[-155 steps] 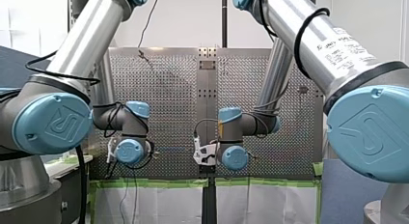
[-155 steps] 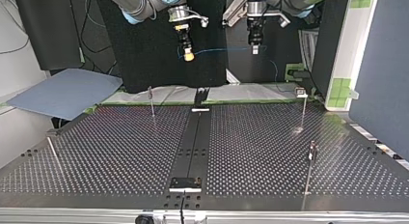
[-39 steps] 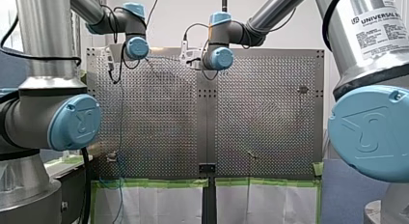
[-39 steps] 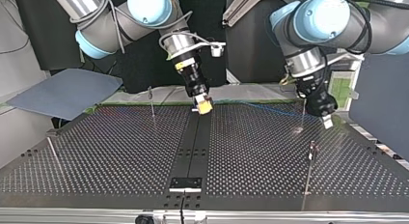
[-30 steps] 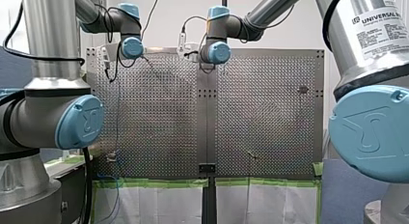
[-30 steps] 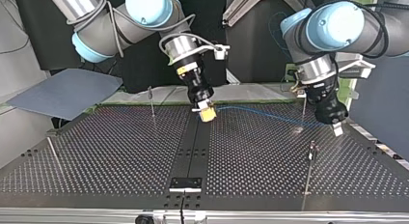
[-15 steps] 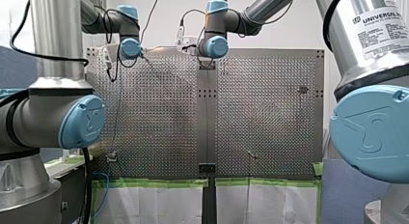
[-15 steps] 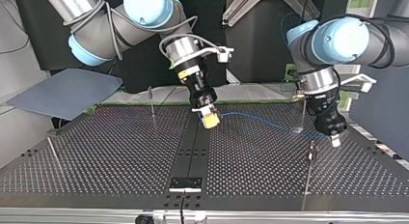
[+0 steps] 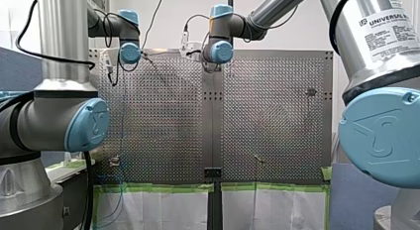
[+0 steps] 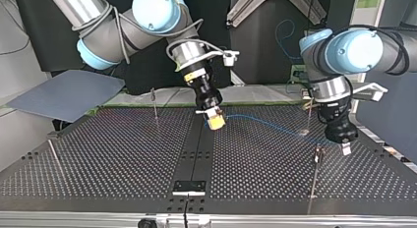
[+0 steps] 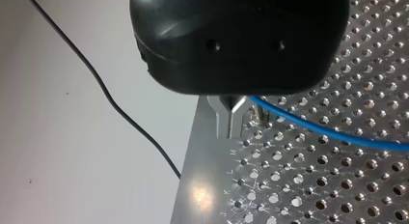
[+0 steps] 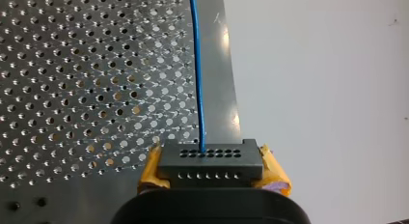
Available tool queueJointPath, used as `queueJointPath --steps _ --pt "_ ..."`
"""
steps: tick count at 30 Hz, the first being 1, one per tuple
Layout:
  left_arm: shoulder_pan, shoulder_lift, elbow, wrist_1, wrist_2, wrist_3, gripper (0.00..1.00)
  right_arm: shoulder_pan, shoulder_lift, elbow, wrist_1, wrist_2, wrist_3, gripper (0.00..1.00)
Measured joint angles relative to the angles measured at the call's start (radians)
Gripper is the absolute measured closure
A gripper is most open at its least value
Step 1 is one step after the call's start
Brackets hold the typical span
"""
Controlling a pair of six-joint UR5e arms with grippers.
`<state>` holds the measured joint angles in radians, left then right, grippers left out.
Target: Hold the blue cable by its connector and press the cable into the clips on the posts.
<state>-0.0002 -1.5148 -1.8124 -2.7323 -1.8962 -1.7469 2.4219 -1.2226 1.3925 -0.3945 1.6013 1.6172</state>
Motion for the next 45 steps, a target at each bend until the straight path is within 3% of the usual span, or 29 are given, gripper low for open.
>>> queueJointPath --steps 4,12,20,26,33,45 --pt "0.012 -0.018 0.017 0.000 0.033 -0.004 1.00 0.000 0.007 -0.003 -0.001 0.001 0.001 1.00" --pt "0.032 -0.025 0.052 -0.003 0.057 -0.032 1.00 -0.001 0.013 -0.008 -0.003 -0.001 0.001 1.00" --pt "0.048 -0.029 0.055 -0.008 0.073 -0.040 1.00 -0.004 0.017 -0.009 -0.003 -0.003 0.002 1.00" --pt "0.054 -0.047 0.057 -0.002 0.109 -0.049 1.00 -0.012 0.030 -0.016 -0.005 -0.004 0.002 1.00" --pt "0.069 -0.101 0.064 0.024 0.142 -0.079 1.00 -0.017 0.054 -0.038 -0.006 -0.004 0.002 1.00" --pt "0.098 -0.108 0.103 0.051 0.186 -0.137 1.00 -0.029 0.057 -0.066 -0.007 0.001 0.003 1.00"
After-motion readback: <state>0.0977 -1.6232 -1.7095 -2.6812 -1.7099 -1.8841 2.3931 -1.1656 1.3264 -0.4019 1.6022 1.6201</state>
